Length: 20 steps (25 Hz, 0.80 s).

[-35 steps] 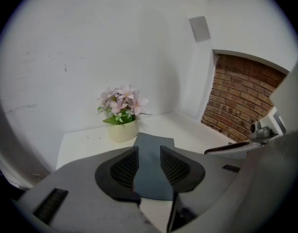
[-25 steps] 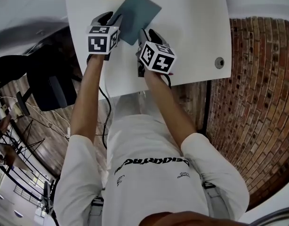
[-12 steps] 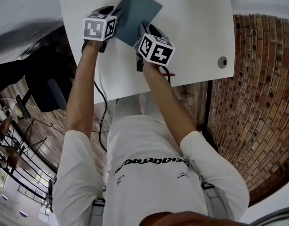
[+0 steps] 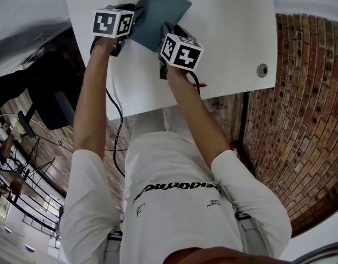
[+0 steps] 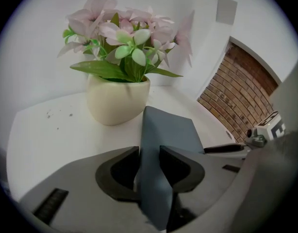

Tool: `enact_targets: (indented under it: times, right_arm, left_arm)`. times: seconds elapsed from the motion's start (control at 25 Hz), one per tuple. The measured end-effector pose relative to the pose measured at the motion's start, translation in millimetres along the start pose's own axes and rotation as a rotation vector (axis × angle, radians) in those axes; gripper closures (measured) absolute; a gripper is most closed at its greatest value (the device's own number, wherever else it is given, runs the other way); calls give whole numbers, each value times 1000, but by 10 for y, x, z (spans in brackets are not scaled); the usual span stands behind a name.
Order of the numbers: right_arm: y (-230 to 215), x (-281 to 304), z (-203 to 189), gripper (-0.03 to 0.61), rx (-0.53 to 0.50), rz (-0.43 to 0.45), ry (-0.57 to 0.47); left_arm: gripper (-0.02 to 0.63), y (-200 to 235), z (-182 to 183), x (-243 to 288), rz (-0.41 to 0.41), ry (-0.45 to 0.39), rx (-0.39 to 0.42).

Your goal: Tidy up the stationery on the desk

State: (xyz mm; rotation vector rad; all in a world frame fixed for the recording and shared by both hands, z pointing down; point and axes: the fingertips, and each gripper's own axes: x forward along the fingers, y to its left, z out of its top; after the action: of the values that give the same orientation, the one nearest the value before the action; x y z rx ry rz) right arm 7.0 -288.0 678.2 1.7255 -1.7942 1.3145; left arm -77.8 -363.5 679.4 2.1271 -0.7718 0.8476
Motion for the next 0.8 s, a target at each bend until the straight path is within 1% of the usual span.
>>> enact_targets:
  times: [0.12, 0.24, 0.44, 0.6, 0.8]
  right_arm:
    - [10, 0, 5, 436, -15, 3, 6]
    - [-23, -9, -3, 443, -22, -5, 15]
    - [-19, -30, 16, 448, -71, -4, 24]
    - [-64, -62, 6, 453, -85, -1, 44]
    - [-171, -124, -16, 453, -122, 9, 70]
  left_arm:
    - [488, -7, -10, -13, -28, 4, -21]
    - [491, -25, -24, -15, -31, 11, -34]
    - [499, -59, -37, -38, -14, 33, -45]
    - [502, -115, -77, -65, -1, 38, -53]
    - [505, -209, -172, -80, 19, 23, -121]
